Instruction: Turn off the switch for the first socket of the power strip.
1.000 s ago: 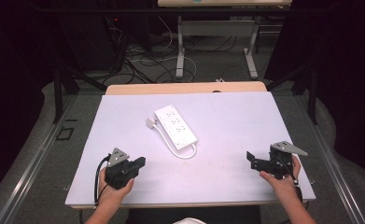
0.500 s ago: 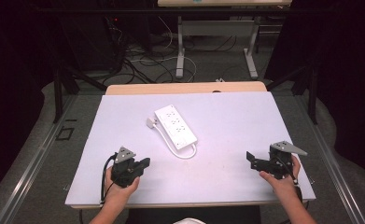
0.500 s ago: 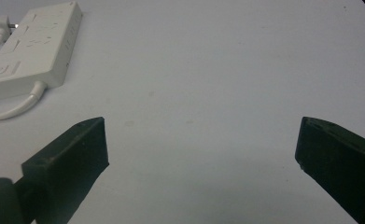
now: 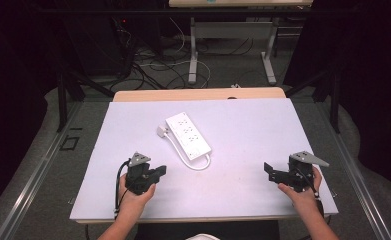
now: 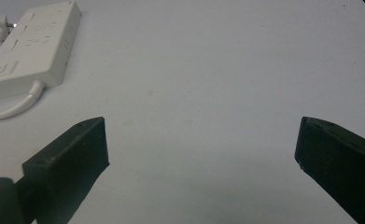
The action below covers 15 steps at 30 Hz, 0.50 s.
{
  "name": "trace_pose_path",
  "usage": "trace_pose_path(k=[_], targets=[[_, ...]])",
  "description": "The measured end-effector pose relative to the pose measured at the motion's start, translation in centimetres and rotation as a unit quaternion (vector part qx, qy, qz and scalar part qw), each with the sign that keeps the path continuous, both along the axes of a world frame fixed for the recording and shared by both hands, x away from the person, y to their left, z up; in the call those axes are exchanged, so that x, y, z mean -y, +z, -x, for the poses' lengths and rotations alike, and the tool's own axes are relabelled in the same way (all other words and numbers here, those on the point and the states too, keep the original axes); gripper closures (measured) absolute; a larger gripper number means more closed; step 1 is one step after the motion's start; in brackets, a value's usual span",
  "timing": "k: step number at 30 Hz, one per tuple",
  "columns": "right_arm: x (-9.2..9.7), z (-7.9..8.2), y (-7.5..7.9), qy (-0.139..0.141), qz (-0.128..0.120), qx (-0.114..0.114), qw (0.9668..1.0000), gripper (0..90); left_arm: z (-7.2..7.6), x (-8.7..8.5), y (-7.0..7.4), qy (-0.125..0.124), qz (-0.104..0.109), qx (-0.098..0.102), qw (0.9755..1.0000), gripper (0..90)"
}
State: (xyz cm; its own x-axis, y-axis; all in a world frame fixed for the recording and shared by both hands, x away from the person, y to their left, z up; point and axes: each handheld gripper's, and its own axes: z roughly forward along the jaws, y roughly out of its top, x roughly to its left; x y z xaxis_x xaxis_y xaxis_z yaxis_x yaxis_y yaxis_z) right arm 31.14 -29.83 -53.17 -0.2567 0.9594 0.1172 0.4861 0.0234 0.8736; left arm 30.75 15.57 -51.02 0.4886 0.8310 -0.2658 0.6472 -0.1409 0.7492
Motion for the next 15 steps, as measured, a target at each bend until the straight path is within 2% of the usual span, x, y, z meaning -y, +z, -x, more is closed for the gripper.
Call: trace_pose_path(k=[1,2,3,7,9,15], targets=[[0.0,0.0,0.0,0.000,0.000,0.000,1.0000,2.0,-0.1,0.1,0.1,-0.001,0.001,0.000,1.0000,90.0],[0.1,0.1,0.1,0.005,0.002,-0.011,0.9999,2.1,-0.3,0.3,0.3,-0.002,0.003,-0.001,1.0000,90.0],[0.0,0.0,0.0,0.000,0.000,0.000,1.0000,2.0,-0.3,0.3,0.3,-0.002,0.003,-0.001,1.0000,90.0],[0.0,0.0,0.0,-0.001,-0.001,-0.001,1.0000,2.1,-0.8,0.7,0.7,-0.003,0.007,-0.002,1.0000,90.0],[0.2,0.2,0.2,0.005,0.003,-0.016,0.9999,2.1,-1.0,0.8,0.9,0.001,0.010,-0.004,0.9999,90.0],[0.2,0.2,0.2,0.004,0.003,-0.017,0.9998,2.2,-1.8,1.3,1.6,0.006,0.012,-0.003,0.9999,90.0]])
